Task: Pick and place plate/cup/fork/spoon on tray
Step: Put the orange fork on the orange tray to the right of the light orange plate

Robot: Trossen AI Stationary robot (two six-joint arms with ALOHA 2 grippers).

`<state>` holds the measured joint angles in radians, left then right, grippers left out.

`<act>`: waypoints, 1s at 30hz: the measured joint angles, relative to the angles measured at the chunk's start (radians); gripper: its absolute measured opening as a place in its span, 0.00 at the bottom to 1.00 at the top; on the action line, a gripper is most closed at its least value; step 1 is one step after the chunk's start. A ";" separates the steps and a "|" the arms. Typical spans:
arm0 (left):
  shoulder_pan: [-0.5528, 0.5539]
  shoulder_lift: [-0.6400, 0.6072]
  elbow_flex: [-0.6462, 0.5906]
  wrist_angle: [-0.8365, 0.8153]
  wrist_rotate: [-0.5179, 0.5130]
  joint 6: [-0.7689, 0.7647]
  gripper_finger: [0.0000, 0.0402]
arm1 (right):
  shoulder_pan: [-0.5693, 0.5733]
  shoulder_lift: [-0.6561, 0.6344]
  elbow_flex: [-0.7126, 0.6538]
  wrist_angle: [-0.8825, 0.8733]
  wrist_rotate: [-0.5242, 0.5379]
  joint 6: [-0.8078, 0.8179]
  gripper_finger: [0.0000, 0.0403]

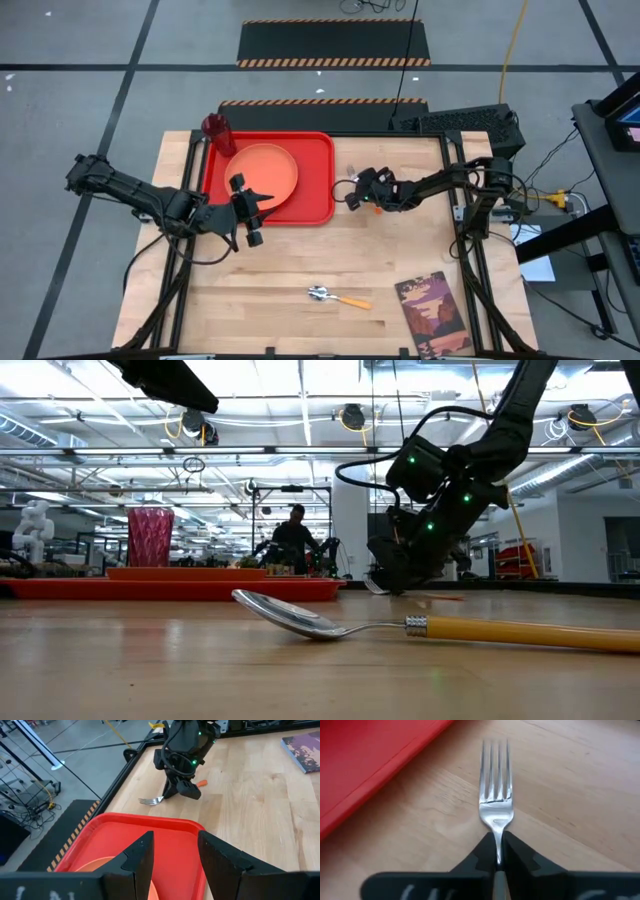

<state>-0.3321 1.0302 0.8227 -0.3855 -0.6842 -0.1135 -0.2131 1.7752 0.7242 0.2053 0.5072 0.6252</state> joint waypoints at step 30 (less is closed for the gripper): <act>0.000 -0.003 0.000 0.009 0.000 0.031 0.39 | 0.222 0.065 0.305 0.470 0.252 -0.129 0.01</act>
<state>-0.3317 1.0276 0.8227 -0.3762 -0.6839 -0.0826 0.0085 1.8398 1.0290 0.6754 0.7588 0.4957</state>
